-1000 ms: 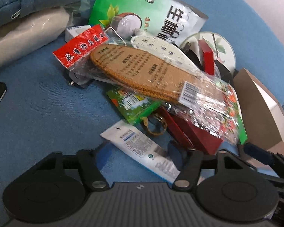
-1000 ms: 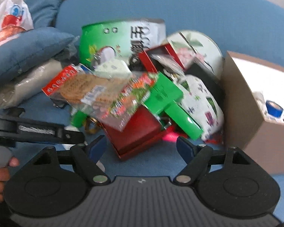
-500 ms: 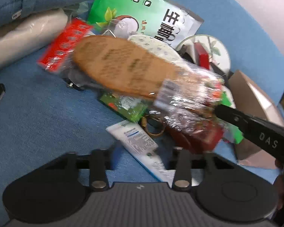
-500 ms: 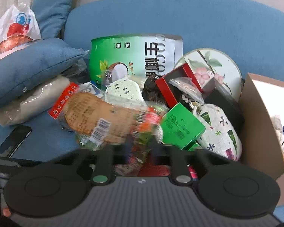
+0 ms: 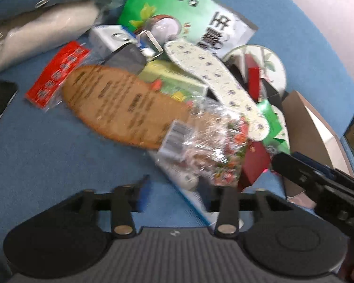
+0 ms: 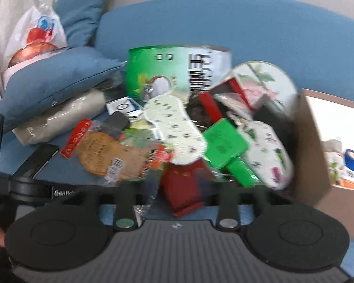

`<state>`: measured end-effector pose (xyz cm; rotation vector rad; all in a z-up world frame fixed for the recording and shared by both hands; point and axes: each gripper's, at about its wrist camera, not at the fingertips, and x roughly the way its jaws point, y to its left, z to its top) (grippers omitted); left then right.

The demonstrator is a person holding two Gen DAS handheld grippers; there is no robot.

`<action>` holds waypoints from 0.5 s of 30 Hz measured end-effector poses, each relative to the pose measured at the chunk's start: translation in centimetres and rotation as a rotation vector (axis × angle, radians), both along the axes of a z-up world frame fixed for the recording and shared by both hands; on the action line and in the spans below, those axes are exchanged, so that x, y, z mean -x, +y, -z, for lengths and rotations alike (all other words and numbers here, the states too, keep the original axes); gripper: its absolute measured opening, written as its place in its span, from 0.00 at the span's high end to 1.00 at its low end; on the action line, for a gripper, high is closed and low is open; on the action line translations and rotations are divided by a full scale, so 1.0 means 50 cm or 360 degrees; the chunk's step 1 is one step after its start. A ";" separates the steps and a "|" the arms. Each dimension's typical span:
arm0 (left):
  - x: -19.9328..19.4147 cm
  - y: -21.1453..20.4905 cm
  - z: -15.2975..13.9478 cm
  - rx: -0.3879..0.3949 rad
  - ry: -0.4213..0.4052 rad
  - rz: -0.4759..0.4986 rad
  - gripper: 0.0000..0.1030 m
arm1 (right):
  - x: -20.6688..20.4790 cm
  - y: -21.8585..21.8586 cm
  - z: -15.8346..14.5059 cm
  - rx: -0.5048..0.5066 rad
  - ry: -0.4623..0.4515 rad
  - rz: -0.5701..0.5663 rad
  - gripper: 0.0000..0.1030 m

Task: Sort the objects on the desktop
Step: 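Lift the bagged insole with the right tool while the left tool grasps the white lotion tube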

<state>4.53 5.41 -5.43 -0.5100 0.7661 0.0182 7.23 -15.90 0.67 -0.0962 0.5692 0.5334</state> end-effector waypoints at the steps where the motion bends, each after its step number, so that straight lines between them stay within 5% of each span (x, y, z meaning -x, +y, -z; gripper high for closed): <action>1: 0.004 0.004 0.002 0.0010 -0.0017 0.0010 0.50 | -0.004 0.014 0.008 0.0013 -0.0002 -0.0017 0.53; 8: 0.005 0.026 0.011 0.0087 -0.0038 0.0014 0.45 | -0.063 0.077 0.059 -0.0026 0.0086 -0.0012 0.54; 11: 0.007 0.022 0.010 0.0079 -0.0044 0.0027 0.42 | -0.078 0.083 0.052 -0.0057 0.0127 -0.0050 1.00; 15: 0.003 0.011 0.006 0.0047 -0.0040 0.0031 0.37 | -0.050 0.053 0.029 -0.0034 0.0042 0.0017 1.00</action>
